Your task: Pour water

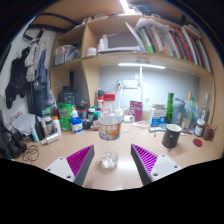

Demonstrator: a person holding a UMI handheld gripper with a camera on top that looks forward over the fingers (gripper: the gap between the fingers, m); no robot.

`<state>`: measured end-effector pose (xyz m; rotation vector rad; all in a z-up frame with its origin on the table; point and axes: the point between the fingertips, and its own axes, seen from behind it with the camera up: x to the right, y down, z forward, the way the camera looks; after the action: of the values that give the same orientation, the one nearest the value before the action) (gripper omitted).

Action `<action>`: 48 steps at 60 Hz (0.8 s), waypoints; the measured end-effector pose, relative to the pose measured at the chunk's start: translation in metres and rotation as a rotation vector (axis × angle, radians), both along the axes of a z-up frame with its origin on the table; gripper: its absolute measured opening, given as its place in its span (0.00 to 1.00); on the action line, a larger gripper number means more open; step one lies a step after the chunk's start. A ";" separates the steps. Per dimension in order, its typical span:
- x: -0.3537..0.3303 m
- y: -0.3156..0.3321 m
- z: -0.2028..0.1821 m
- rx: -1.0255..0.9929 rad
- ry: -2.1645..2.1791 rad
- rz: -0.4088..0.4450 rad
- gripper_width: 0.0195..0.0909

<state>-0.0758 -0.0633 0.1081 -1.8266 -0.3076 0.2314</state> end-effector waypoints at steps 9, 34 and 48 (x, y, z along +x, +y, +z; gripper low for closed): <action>-0.039 0.066 -0.028 0.008 0.038 0.044 0.87; -0.053 0.123 -0.045 0.029 0.058 0.042 0.30; -0.018 0.150 0.013 -0.138 0.390 0.029 0.27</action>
<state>-0.0935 0.0863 0.1214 -1.8656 -0.0446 0.6329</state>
